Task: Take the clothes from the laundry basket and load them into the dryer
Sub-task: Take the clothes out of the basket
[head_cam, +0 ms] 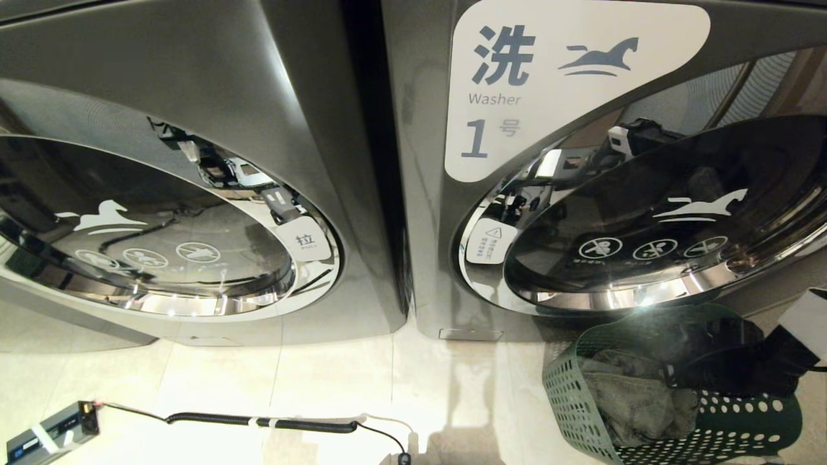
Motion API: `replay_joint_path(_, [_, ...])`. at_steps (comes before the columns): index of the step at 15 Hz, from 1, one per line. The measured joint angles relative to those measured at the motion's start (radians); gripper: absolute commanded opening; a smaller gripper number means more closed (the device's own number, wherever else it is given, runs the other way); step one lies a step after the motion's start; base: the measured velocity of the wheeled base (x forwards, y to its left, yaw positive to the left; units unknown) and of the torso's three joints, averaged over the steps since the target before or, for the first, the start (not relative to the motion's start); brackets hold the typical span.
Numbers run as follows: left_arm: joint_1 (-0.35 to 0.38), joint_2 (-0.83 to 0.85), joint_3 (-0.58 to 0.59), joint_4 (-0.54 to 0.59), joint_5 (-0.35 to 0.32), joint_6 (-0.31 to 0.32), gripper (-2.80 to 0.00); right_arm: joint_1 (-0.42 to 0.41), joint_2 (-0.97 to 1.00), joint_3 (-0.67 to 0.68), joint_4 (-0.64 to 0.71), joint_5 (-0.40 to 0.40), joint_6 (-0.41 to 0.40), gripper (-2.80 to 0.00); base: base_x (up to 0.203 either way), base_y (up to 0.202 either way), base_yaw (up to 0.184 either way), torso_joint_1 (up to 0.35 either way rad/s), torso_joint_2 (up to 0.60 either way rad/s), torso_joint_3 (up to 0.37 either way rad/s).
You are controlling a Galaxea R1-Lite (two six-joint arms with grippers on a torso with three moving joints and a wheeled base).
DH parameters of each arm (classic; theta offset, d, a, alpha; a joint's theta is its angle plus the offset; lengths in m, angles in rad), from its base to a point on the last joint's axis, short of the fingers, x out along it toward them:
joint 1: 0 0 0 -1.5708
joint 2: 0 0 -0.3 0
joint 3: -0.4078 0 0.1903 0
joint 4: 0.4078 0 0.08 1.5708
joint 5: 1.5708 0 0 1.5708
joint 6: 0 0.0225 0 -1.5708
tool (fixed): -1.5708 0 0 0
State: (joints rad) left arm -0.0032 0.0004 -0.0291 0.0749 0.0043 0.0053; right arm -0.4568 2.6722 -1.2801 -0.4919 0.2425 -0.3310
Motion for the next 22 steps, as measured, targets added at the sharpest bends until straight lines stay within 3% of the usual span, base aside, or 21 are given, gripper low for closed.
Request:
replay_joint_path(5, [0.000,0.000,0.000,0.000,0.000,0.000,-2.80,0.009,-0.392,0.319,-0.047,-0.018,-0.001,-2.80,0.000,0.000,0.000,0.000,0.00,0.000])
replay_joint_path(9, [0.000,0.000,0.000,0.000,0.000,0.000,-2.80,0.060,-0.855,0.595,-0.073,-0.026,0.001,-2.80,0.000,0.000,0.000,0.000,0.00,0.000])
replay_joint_path(15, [0.001,0.000,0.000,0.000,0.000,0.001,-2.80,0.078,-1.489,0.979,-0.013,-0.125,-0.027,-2.80,0.000,0.000,0.000,0.000,0.00,0.000])
replay_joint_path(19, [0.001,0.000,0.000,0.000,0.000,0.001,-2.80,0.087,-1.777,1.117,-0.004,-0.165,-0.025,-2.80,0.000,0.000,0.000,0.000,0.00,0.000])
replay_joint_path(22, [0.000,0.000,0.000,-0.001,0.000,0.000,-2.80,0.236,-1.964,1.173,0.000,-0.242,0.049,-2.80,0.000,0.000,0.000,0.000,0.00,0.000])
